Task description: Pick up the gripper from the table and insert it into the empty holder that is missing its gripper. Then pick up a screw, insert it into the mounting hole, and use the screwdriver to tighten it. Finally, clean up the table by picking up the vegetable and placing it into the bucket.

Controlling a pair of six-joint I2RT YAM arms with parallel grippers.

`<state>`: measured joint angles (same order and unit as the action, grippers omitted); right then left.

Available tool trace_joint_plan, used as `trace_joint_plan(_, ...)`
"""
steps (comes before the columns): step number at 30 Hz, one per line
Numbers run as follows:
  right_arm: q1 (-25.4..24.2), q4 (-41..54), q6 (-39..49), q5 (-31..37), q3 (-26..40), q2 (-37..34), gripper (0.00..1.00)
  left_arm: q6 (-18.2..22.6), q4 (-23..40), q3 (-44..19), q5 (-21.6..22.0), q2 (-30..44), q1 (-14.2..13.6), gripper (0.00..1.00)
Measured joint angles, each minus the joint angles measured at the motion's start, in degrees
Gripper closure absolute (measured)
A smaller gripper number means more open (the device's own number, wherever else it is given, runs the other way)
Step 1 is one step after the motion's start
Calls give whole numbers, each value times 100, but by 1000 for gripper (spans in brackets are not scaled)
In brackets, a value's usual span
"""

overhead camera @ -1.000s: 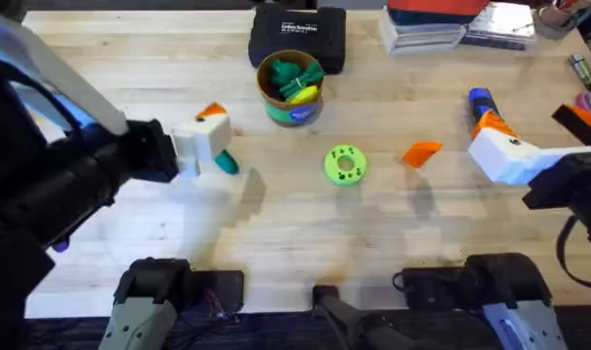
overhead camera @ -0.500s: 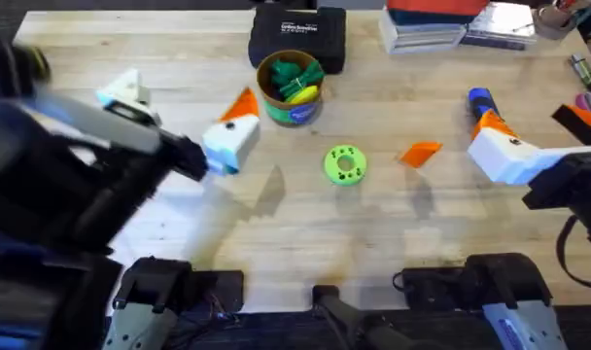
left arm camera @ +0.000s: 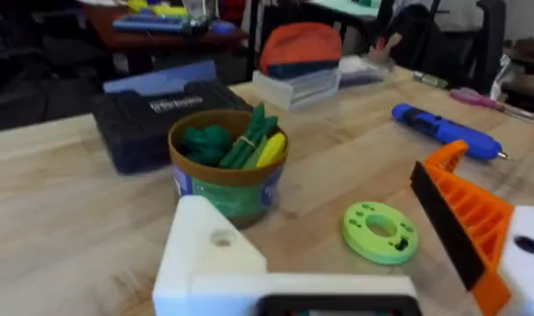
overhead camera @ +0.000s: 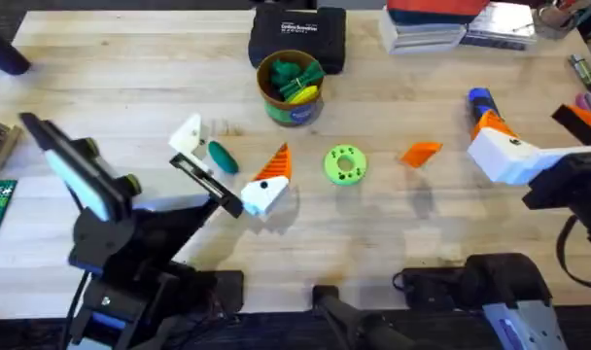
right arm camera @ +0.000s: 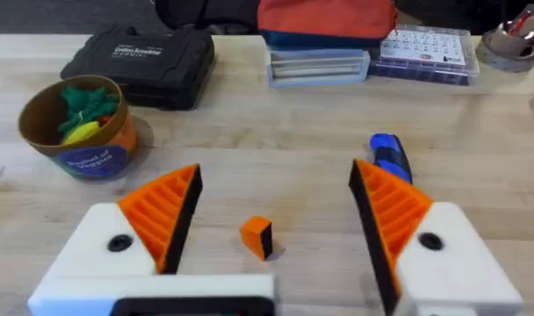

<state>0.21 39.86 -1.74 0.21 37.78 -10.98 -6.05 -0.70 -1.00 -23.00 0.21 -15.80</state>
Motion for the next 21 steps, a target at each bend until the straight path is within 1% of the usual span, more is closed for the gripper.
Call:
trace_joint_plan(3, 0, 0, 2, 0, 0, 0, 8, -81, 359, 64, -5, 0, -83, 15)
trace_joint_plan(4, 0, 0, 0, 0, 0, 0, 8, -92, 387, 64, -10, 5, -94, 16)
trace_joint_plan(7, 0, 0, 0, 0, 0, 0, 8, -148, 388, 64, -18, 4, -165, 15)
trace_joint_plan(21, 0, 0, 0, 0, 0, 0, 8, -171, 388, 64, -18, 4, -170, 15)
